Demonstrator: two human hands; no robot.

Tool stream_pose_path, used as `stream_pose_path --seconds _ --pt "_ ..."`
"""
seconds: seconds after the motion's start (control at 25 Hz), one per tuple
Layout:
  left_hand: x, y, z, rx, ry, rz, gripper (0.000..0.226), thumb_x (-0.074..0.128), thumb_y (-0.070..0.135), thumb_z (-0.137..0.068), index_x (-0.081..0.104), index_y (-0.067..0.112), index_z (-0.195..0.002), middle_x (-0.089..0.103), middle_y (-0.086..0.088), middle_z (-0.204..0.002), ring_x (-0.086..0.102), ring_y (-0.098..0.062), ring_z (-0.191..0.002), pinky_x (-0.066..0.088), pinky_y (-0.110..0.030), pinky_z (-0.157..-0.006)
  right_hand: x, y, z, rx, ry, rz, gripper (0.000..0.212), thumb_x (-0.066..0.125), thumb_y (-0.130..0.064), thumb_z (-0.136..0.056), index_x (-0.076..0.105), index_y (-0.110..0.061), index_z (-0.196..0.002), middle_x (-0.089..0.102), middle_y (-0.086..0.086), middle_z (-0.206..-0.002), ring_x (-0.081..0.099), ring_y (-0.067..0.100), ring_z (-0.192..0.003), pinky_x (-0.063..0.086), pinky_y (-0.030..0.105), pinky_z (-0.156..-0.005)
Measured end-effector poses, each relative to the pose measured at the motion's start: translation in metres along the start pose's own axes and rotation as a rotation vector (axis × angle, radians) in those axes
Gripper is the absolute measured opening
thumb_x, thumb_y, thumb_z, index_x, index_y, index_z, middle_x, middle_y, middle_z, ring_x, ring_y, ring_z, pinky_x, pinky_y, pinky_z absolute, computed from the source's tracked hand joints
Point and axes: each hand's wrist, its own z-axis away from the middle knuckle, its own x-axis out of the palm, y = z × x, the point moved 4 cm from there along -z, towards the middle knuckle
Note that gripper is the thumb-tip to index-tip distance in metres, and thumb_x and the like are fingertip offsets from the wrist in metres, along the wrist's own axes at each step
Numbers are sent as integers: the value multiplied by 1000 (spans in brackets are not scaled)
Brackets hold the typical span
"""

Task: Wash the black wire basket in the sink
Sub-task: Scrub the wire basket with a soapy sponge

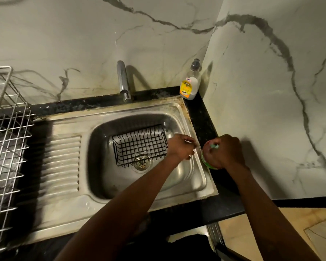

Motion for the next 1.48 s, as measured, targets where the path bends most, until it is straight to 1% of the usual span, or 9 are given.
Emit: stream_pose_path --seconds 0.16,0.32,0.48,0.6,0.72,0.96,1.16,1.36,1.48 --pt "-83 -35 -12 -9 229 13 10 75 13 -86 78 23 -83 76 -4 -76 74 -22 -65 63 -45 -64 11 -54 -6 -22 -114 -633 25 86 -20 -78 78 -22 -102 76 -6 -94 70 6 -88 54 23 -88" --pt "-166 -83 -19 -93 506 -124 8 71 24 -85 78 24 -81 75 6 -77 73 -12 -76 61 -34 -80 90 -111 -14 68 -419 -1074 28 73 7 -84 75 -7 -109 77 9 -96 72 18 -90 57 31 -89" --pt "-223 -112 -21 -129 698 -254 12 65 15 -87 77 17 -90 72 4 -83 65 -8 -73 52 -21 -72 175 -145 -30 135 -430 -1034 37 69 15 -83 70 -1 -117 76 12 -99 72 20 -91 59 29 -87" --pt "-242 -138 -39 -65 765 -406 19 66 23 -83 70 16 -101 70 1 -90 66 -16 -82 57 -31 -77 233 -155 -44 169 -404 -928 36 73 10 -81 72 -3 -115 76 13 -103 73 18 -86 62 28 -76" --pt "-244 -171 -69 -169 632 -390 24 65 36 -87 68 18 -103 72 -4 -95 69 -19 -86 58 -30 -77 283 -157 -65 103 -356 -761 32 81 -5 -80 76 -13 -111 77 6 -99 74 13 -79 61 26 -67" --pt "-245 -176 -81 -203 510 -310 18 63 20 -88 66 13 -72 68 0 -66 67 -10 -62 55 -25 -62 325 -160 -84 -97 -265 -469 27 79 -24 -85 74 -21 -111 74 -2 -106 70 11 -91 63 30 -75" --pt "-231 -164 -73 -74 625 -14 48 51 53 -97 68 14 -75 67 -5 -54 66 -17 -45 57 -29 -51 318 -186 -94 -273 -169 -333 12 74 -24 -88 78 -18 -78 71 -4 -69 65 8 -64 56 26 -68" --pt "-241 -159 -70 -51 881 29 58 48 57 -94 74 11 -73 71 -11 -71 67 -26 -76 55 -40 -81 319 -232 -64 -492 -272 -308 11 71 -15 -86 75 -13 -76 71 0 -72 67 15 -71 45 24 -57" --pt "-240 -158 -65 -40 897 93 58 50 57 -93 67 10 -63 68 -12 -67 64 -25 -72 53 -38 -79 320 -221 -72 -454 -314 -330 10 70 -11 -88 77 -18 -90 73 -2 -85 67 11 -79 51 22 -64"
